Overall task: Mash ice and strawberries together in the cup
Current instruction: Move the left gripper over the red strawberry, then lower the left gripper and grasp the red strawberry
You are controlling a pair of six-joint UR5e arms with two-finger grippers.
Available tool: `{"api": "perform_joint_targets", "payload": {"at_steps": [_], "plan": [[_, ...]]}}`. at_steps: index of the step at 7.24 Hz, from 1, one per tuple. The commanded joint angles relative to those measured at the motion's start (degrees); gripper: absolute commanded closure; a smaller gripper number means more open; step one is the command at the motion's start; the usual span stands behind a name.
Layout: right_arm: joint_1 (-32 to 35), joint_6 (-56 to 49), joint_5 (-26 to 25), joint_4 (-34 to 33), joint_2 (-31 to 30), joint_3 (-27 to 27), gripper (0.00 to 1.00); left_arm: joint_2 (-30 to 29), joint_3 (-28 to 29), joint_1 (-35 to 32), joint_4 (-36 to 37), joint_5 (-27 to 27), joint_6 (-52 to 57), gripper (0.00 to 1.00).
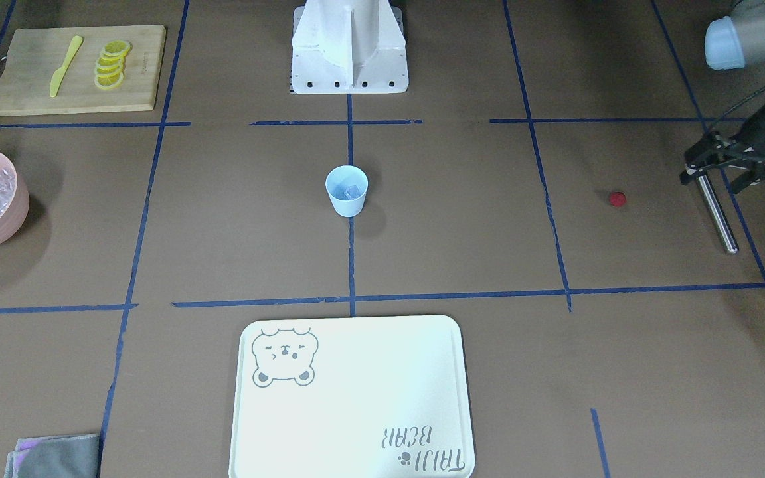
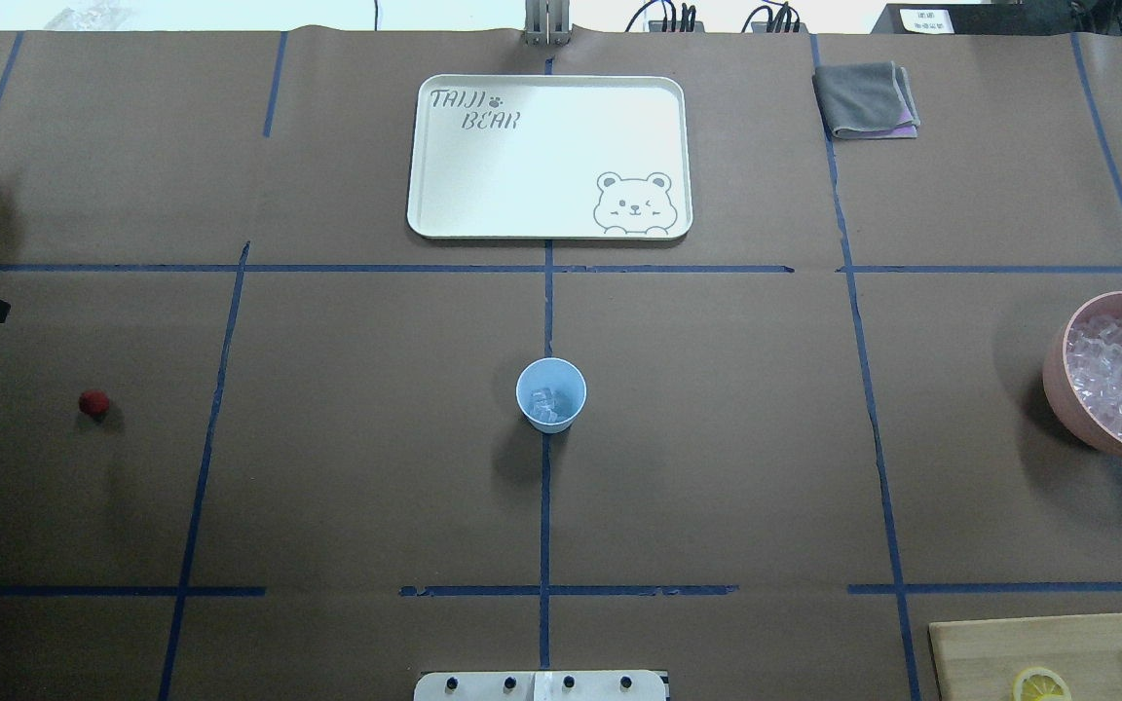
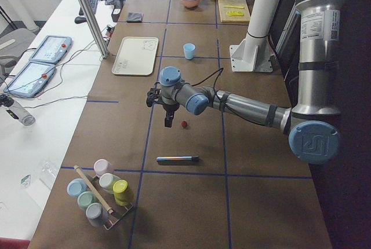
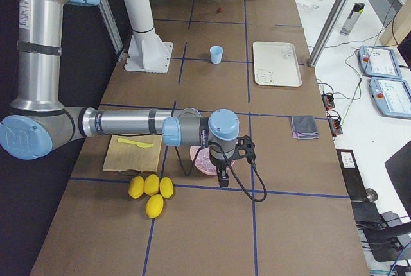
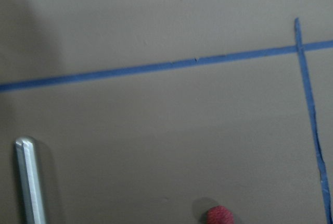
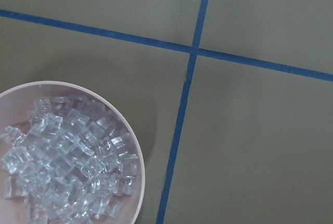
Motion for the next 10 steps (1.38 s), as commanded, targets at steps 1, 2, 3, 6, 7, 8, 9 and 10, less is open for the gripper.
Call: {"api": "perform_joint_targets", "payload": {"at_steps": [1,2,3,6,7,8,9,10], "plan": [[0.0,0.0,0.0,0.0,-0.4,0.0,0.01,0.1,0.5,7.9,-4.1,7.2,-9.1,0.0],[0.0,0.0,0.1,0.1,-0.5,0.1,0.01,0.1,0.8,9.4,-4.2,8.2,-10.7,0.0],[0.0,-0.1,0.1,0.1,-0.6,0.1,0.01,0.1,1.7,10.2,-4.2,8.2,-10.7,0.0],[0.0,-0.1,0.0,0.1,-0.7,0.1,0.01,-0.3,8.7,11.6,-13.1,8.2,-12.3,0.0],[0.0,-0.1,0.1,0.1,-0.7,0.2,0.01,-0.3,8.7,11.6,-13.2,8.1,-12.5,0.0],[0.0,-0.1,0.0,0.1,-0.7,0.2,0.01,-0.3,8.6,11.8,-13.2,8.0,-12.5,0.07],[0.0,-0.2,0.1,0.1,-0.7,0.2,0.01,-0.3,8.7,11.8,-13.0,7.7,-12.3,0.48],[0.0,-0.2,0.0,0.1,-0.7,0.2,0.01,-0.3,8.5,11.9,-12.9,7.6,-12.3,0.84]]}}
